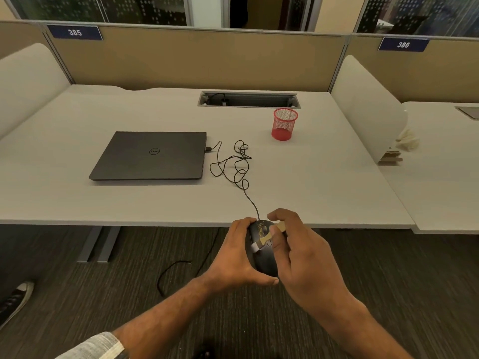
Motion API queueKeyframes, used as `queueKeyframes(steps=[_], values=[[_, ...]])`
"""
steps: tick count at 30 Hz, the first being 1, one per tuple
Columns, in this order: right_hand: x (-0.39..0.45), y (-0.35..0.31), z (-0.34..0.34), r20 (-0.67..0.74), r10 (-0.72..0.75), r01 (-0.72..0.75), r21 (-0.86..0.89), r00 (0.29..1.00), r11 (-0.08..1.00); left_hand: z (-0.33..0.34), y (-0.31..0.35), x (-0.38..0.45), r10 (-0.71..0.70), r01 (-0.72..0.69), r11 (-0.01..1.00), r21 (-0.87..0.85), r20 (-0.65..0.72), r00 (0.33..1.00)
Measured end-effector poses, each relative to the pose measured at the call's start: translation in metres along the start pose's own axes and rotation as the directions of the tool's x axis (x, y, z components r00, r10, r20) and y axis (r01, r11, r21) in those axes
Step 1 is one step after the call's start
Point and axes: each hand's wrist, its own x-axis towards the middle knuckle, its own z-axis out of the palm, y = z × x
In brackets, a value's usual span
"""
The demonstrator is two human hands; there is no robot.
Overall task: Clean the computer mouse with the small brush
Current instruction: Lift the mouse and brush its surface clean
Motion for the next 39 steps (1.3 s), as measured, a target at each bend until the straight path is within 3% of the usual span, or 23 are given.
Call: queueKeyframes(steps=[6, 13, 19, 27, 33, 39], values=[[0.008, 0.011, -0.012, -0.082, 0.027, -0.029, -0.018, 0.996, 0.999, -0.002, -0.001, 0.0, -0.007, 0.007, 1.0, 0.007, -0.009, 1.0], [-0.003, -0.003, 0.0, 0.064, -0.039, 0.041, -0.027, 0.997, 0.999, -0.001, 0.005, 0.0, 0.01, -0.01, 0.999, -0.033, -0.008, 1.0], [0.006, 0.01, -0.014, -0.069, -0.02, 0.018, -0.025, 0.997, 1.0, -0.004, 0.006, 0.0, 0.003, -0.003, 1.0, -0.019, -0.008, 1.0], [-0.008, -0.001, -0.008, 0.101, -0.095, 0.104, -0.086, 0.99, 0.991, -0.007, 0.008, 0.001, 0.003, -0.005, 0.998, -0.056, -0.023, 1.0], [-0.001, 0.008, -0.018, -0.066, -0.051, 0.048, -0.048, 0.997, 0.998, -0.007, 0.005, 0.0, -0.008, 0.006, 0.999, -0.048, -0.029, 1.0], [-0.012, -0.003, -0.003, 0.102, -0.082, 0.093, -0.107, 0.991, 0.99, -0.007, 0.005, 0.0, -0.009, 0.008, 0.997, -0.081, -0.018, 1.0]])
